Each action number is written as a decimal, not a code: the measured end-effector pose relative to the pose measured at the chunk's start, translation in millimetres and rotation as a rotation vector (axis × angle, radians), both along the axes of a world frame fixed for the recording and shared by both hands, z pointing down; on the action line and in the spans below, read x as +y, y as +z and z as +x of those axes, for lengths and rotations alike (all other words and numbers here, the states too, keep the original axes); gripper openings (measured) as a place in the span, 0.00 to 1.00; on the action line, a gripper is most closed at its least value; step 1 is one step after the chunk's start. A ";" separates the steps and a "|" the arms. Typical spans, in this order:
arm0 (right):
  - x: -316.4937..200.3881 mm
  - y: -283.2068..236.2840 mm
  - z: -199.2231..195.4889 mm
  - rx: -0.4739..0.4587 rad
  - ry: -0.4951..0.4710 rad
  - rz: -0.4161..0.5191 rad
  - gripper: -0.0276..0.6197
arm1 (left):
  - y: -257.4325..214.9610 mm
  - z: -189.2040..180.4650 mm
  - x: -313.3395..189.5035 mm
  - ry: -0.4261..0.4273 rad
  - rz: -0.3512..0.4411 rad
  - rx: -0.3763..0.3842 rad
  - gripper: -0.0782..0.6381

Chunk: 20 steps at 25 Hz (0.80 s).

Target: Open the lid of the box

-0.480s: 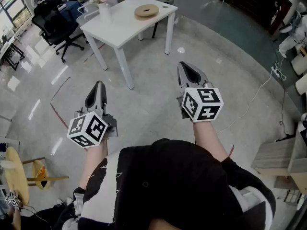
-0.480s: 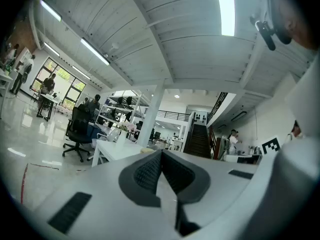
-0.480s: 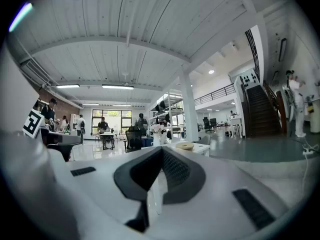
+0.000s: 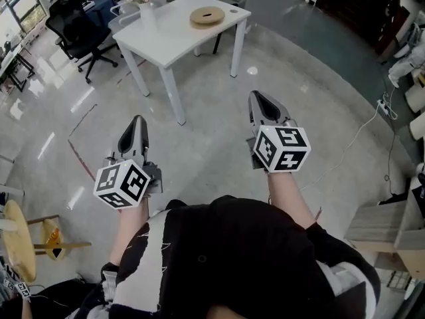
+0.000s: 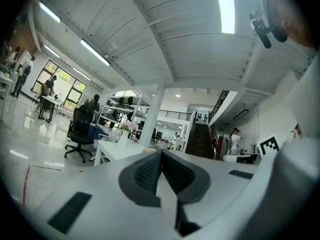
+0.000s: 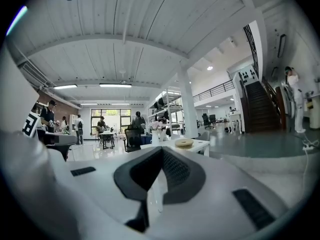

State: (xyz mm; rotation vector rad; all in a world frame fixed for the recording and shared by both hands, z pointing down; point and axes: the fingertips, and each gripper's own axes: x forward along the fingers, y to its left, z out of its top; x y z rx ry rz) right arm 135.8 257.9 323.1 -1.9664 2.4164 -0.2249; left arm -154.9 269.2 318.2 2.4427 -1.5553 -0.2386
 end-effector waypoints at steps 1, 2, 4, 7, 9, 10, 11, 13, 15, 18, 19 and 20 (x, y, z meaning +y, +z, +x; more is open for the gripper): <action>-0.5 3.4 0.9 -0.013 -0.003 -0.006 0.05 | 4.0 -1.5 0.6 -0.007 -0.006 -0.008 0.12; -1.3 7.5 0.4 -0.026 -0.011 -0.014 0.05 | 8.8 -3.5 0.7 -0.014 -0.018 -0.013 0.12; -4.3 17.9 -4.7 -0.039 -0.034 -0.041 0.05 | 20.5 -8.4 -1.0 -0.025 -0.059 -0.009 0.12; -9.6 33.8 -12.1 -0.032 -0.052 -0.074 0.05 | 39.8 -13.7 -3.8 -0.031 -0.120 -0.016 0.12; -15.8 42.8 -15.4 -0.059 -0.054 -0.095 0.05 | 49.2 -16.9 -7.2 -0.030 -0.137 -0.014 0.12; -19.9 46.3 -17.9 -0.086 -0.058 -0.106 0.05 | 52.3 -18.7 -10.2 -0.029 -0.140 -0.006 0.12; -24.6 49.1 -21.1 -0.116 -0.065 -0.120 0.05 | 54.7 -20.5 -14.1 -0.029 -0.144 0.003 0.12; -35.3 51.8 -28.3 -0.163 -0.078 -0.137 0.05 | 58.1 -23.5 -25.2 -0.028 -0.155 0.015 0.12; -47.4 49.6 -34.2 -0.169 -0.086 -0.129 0.05 | 59.3 -24.6 -40.1 -0.021 -0.162 0.015 0.12; -69.9 45.8 -40.2 -0.131 -0.090 -0.118 0.05 | 56.4 -26.0 -66.3 -0.006 -0.146 0.006 0.12; -78.0 46.4 -41.9 -0.121 -0.088 -0.121 0.05 | 55.6 -27.3 -74.8 -0.001 -0.142 0.007 0.12; -86.1 47.9 -43.6 -0.112 -0.086 -0.128 0.05 | 55.2 -28.8 -83.3 0.003 -0.142 0.010 0.12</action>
